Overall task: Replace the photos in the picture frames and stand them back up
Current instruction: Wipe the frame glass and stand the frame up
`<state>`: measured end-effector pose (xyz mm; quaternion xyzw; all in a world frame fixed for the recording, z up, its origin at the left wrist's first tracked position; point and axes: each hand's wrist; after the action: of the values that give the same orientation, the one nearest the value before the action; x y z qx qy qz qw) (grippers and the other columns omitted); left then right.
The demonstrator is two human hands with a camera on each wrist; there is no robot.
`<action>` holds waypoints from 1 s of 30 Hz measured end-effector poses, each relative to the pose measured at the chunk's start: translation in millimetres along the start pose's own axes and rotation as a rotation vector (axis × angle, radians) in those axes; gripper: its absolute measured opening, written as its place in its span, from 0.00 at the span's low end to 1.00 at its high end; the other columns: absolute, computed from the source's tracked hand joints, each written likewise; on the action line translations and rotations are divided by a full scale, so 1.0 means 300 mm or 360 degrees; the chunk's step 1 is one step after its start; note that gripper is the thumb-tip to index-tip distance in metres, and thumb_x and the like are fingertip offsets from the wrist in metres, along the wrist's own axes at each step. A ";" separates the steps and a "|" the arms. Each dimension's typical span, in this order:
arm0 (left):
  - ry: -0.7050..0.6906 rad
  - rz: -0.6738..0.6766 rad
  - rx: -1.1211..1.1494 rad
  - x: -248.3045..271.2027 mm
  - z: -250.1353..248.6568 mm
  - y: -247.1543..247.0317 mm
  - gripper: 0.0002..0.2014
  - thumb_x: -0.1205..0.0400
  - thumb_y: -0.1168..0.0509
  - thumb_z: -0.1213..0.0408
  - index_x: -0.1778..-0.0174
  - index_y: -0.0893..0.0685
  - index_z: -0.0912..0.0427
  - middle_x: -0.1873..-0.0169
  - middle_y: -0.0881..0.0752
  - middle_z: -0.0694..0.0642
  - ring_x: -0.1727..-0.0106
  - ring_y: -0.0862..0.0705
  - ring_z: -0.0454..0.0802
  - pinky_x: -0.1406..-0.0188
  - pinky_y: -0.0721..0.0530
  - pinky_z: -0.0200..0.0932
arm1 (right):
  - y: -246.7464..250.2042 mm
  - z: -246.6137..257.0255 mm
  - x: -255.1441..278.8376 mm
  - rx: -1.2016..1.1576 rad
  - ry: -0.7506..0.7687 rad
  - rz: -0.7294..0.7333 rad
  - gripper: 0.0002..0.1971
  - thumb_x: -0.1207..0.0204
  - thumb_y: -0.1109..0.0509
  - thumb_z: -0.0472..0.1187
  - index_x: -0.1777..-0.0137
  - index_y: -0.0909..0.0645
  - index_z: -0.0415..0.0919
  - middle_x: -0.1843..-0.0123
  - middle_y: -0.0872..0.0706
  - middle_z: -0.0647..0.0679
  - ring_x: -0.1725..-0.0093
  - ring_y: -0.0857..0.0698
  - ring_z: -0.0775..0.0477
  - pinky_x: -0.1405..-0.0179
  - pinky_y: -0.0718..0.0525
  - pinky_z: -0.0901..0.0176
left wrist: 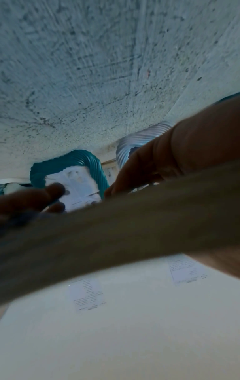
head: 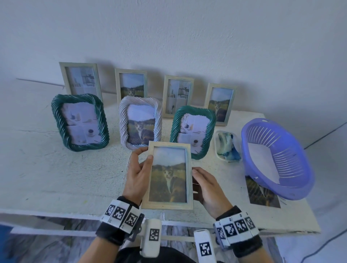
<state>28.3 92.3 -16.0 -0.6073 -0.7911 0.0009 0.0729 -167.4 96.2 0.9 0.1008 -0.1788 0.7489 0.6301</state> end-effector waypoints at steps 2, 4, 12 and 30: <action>0.0124 0.0111 0.0038 -0.003 0.005 -0.006 0.22 0.18 0.34 0.47 0.30 0.26 0.47 0.49 0.10 0.60 0.48 0.11 0.56 0.44 0.14 0.65 | -0.009 0.005 0.004 -0.0164 0.0013 0.0003 0.13 0.13 0.44 0.40 0.44 0.17 0.39 0.53 0.12 0.38 0.58 0.13 0.43 0.63 0.15 0.51; 0.0239 0.0313 -0.0038 -0.001 0.004 -0.009 0.40 0.29 0.30 0.33 0.23 0.30 0.46 0.33 0.17 0.56 0.36 0.16 0.52 0.33 0.20 0.63 | -0.014 0.017 0.007 -0.0207 0.0089 0.0032 0.14 0.12 0.45 0.40 0.43 0.17 0.42 0.51 0.12 0.37 0.57 0.13 0.41 0.61 0.14 0.47; 0.0541 0.0746 0.0144 0.020 -0.035 -0.064 0.47 0.30 0.34 0.27 0.24 0.29 0.60 0.34 0.17 0.64 0.34 0.17 0.61 0.44 0.17 0.61 | -0.100 0.025 0.032 0.0439 0.0548 0.0146 0.11 0.20 0.31 0.34 0.41 0.19 0.45 0.53 0.13 0.44 0.58 0.11 0.39 0.67 0.12 0.47; 0.0418 0.0507 0.0011 0.017 -0.052 -0.034 0.25 0.29 0.35 0.30 0.40 0.21 0.39 0.45 0.14 0.44 0.46 0.15 0.34 0.47 0.16 0.50 | -0.092 -0.010 0.027 0.1860 0.0928 -0.0492 0.14 0.16 0.41 0.53 0.53 0.15 0.50 0.78 0.17 0.52 0.84 0.21 0.51 0.85 0.24 0.56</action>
<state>19.0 93.0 0.9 -0.7194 -0.6687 -0.0642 0.1765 -141.6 108.7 5.0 0.2434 0.4501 0.6204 0.5944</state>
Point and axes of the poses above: each hand's wrist, its own x-axis away from the middle knuckle, its own y-axis out of the back of the hand, z = x × y
